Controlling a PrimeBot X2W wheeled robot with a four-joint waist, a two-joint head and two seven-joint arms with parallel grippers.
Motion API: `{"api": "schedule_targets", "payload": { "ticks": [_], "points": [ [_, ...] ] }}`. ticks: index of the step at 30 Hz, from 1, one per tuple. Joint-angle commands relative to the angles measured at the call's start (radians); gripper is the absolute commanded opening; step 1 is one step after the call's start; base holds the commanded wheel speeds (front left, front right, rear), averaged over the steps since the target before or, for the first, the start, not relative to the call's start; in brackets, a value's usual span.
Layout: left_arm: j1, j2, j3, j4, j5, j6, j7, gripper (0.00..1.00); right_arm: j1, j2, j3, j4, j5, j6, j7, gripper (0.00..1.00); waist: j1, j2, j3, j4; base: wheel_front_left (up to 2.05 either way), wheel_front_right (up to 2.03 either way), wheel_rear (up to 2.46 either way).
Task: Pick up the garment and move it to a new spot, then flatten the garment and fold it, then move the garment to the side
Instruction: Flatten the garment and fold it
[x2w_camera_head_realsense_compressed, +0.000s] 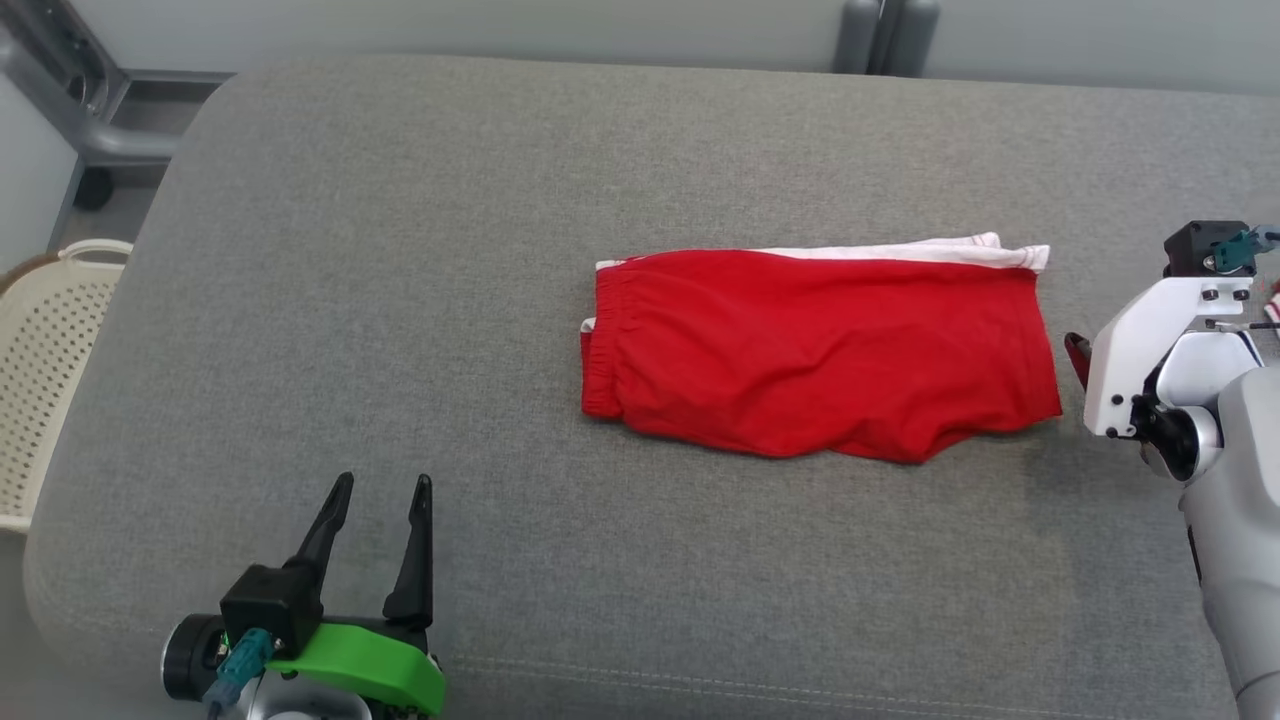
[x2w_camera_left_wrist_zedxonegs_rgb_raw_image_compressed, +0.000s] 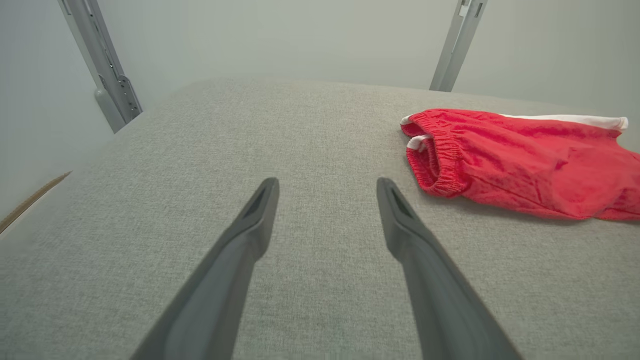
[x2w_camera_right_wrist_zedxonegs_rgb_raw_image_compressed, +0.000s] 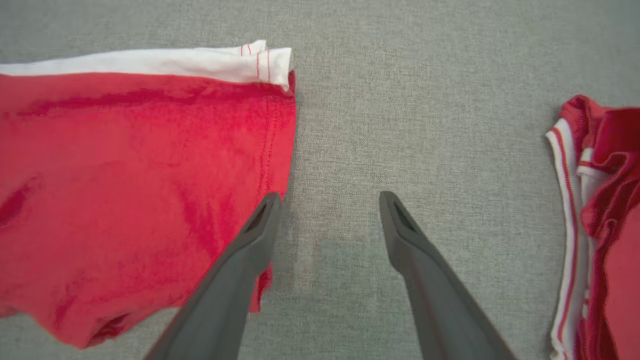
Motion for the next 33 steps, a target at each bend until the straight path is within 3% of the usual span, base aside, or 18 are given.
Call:
{"api": "schedule_targets", "payload": {
  "ticks": [1, 12, 17, 24, 25, 33],
  "points": [
    [-0.022, -0.004, -0.004, 0.003, 0.008, -0.006, -0.005, 1.0, -0.025, 0.0, -0.011, 0.032, -0.019, -0.001, 0.002, 1.0, 0.0, 0.0, 0.051, 0.052, 0.0, 0.0, 0.0],
    [-0.043, -0.01, -0.016, 0.021, 0.011, -0.015, -0.01, 1.0, -0.106, 0.041, -0.071, 0.173, -0.069, -0.001, 0.029, 1.0, 0.0, 0.0, 0.086, 0.085, 0.0, 0.0, 0.0],
    [-0.051, -0.012, -0.018, 0.029, 0.013, -0.018, -0.009, 1.0, -0.142, 0.079, -0.146, 0.24, -0.09, 0.0, 0.062, 1.0, 0.0, 0.0, 0.091, 0.096, 0.0, 0.0, 0.0],
    [-0.065, -0.018, -0.022, 0.041, 0.012, -0.023, -0.009, 1.0, -0.187, 0.131, -0.216, 0.299, -0.148, 0.0, 0.101, 0.08, 0.0, 0.0, 0.098, 0.108, 0.0, 0.0, 0.0],
    [-0.068, -0.019, -0.023, 0.044, 0.012, -0.023, -0.01, 1.0, -0.192, 0.131, -0.221, 0.302, -0.155, 0.0, 0.1, 0.0, 0.0, 0.0, 0.098, 0.109, 0.0, 0.0, 0.0],
    [-0.07, -0.027, -0.017, 0.055, 0.009, -0.022, -0.01, 1.0, -0.235, 0.11, -0.265, 0.305, -0.22, 0.0, 0.075, 0.0, 0.0, 0.0, 0.091, 0.111, 0.0, 0.0, 0.0]
  ]
}}
